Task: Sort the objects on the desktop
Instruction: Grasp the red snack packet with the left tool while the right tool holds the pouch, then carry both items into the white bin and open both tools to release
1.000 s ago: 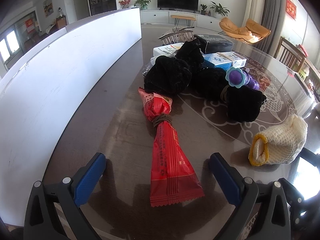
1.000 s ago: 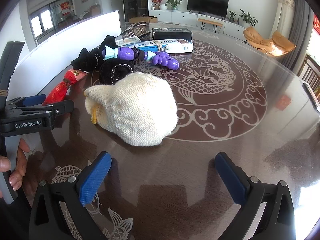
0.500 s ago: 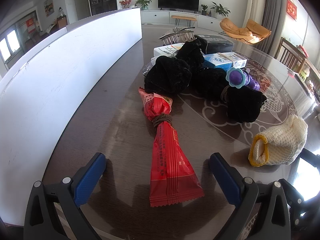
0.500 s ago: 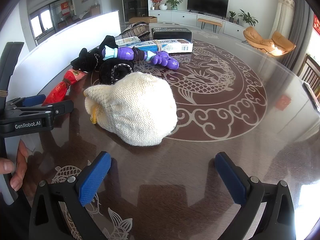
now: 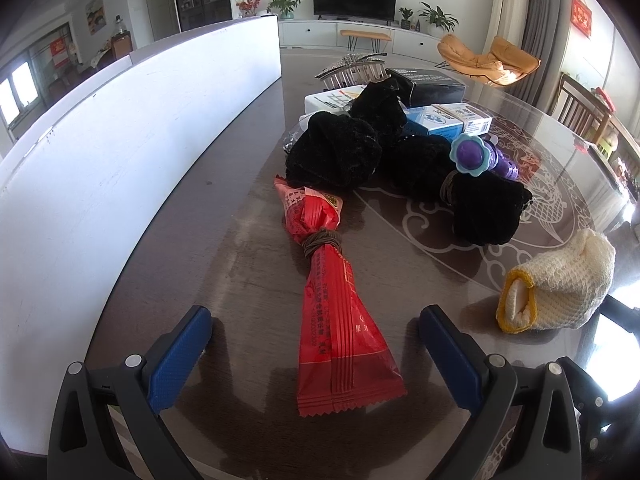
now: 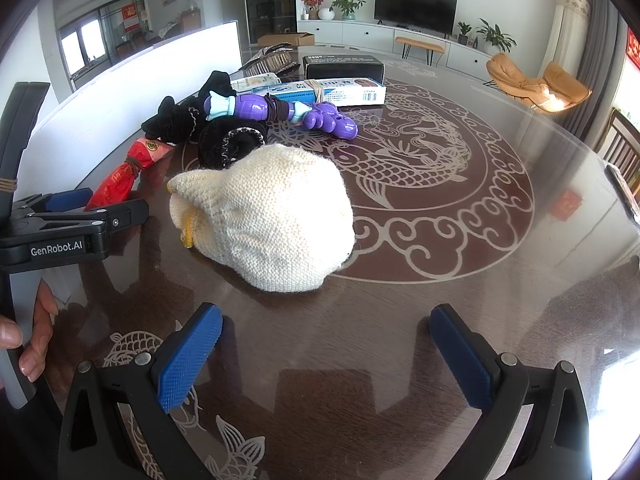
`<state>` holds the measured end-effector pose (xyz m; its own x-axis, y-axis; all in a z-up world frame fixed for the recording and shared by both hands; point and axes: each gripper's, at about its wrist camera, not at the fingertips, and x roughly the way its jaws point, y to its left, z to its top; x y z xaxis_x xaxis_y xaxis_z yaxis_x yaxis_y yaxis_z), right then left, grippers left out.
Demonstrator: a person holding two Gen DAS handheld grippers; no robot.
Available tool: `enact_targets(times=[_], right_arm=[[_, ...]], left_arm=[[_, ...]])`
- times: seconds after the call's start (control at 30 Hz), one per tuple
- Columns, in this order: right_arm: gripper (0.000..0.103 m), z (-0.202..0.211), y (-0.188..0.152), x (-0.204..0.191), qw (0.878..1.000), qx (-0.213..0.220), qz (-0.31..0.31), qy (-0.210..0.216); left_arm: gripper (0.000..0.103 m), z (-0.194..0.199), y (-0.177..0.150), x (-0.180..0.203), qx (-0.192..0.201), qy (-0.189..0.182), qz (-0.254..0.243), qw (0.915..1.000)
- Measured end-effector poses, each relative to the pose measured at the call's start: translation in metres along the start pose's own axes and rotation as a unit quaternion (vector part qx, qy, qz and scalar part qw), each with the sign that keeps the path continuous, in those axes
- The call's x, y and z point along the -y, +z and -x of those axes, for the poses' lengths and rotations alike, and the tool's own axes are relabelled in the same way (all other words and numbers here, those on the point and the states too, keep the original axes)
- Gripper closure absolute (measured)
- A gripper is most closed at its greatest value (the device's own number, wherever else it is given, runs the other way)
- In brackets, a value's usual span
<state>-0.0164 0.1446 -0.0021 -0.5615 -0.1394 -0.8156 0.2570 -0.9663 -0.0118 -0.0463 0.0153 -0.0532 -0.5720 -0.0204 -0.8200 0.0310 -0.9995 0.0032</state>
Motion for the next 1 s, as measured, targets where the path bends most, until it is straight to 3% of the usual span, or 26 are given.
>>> enact_targets(times=[0.1, 0.13, 0.2, 0.23, 0.3, 0.4, 0.57, 0.67, 0.7, 0.73, 0.77, 0.83, 1.0], right_arm=[[0.000, 0.000, 0.000, 0.000, 1.000, 0.000, 0.000, 0.000], [0.000, 0.000, 0.000, 0.000, 1.000, 0.000, 0.000, 0.000], [0.000, 0.000, 0.000, 0.000, 1.000, 0.000, 0.000, 0.000], [0.000, 0.000, 0.000, 0.000, 1.000, 0.000, 0.000, 0.000], [0.000, 0.000, 0.001, 0.000, 1.000, -0.006, 0.003, 0.001], [0.002, 0.003, 0.012, 0.001, 0.997, -0.064, 0.031, 0.016], [0.001, 0.026, 0.043, -0.012, 0.996, -0.006, 0.089, 0.019], [0.002, 0.009, 0.061, -0.025, 0.994, -0.014, 0.099, 0.040], [0.009, -0.001, 0.063, -0.029, 0.993, -0.032, 0.104, 0.048], [0.045, -0.009, 0.063, -0.032, 0.992, -0.044, 0.109, 0.051], [0.051, -0.012, 0.063, -0.034, 0.991, -0.052, 0.108, 0.050], [0.052, -0.001, 0.063, -0.032, 0.994, -0.032, 0.089, 0.061], [0.052, 0.044, 0.074, -0.040, 0.993, 0.033, 0.077, 0.083]], left_arm=[[0.000, 0.000, 0.001, 0.001, -0.004, -0.014, -0.017, 0.9998], [0.007, 0.002, 0.001, 0.001, 0.004, -0.015, -0.018, 0.9997], [0.069, 0.009, 0.000, 0.000, 0.028, -0.017, -0.022, 0.9992], [0.077, 0.011, 0.000, -0.002, 0.029, -0.020, -0.014, 0.9993], [0.079, 0.013, -0.001, -0.012, 0.028, -0.049, 0.016, 0.9983], [0.080, 0.014, -0.002, -0.027, 0.022, -0.105, 0.064, 0.9921], [0.081, 0.031, -0.005, -0.030, 0.058, -0.157, 0.079, 0.9827], [0.081, 0.048, -0.009, -0.031, 0.082, -0.181, 0.082, 0.9765], [0.081, 0.054, -0.011, -0.034, 0.090, -0.192, 0.087, 0.9733], [0.081, 0.062, -0.013, -0.040, 0.100, -0.205, 0.096, 0.9690], [0.081, 0.070, -0.014, -0.046, 0.110, -0.219, 0.107, 0.9635], [0.081, 0.092, -0.019, -0.057, 0.137, -0.229, 0.117, 0.9565], [0.081, 0.146, -0.011, -0.088, 0.187, -0.214, 0.131, 0.9496]])
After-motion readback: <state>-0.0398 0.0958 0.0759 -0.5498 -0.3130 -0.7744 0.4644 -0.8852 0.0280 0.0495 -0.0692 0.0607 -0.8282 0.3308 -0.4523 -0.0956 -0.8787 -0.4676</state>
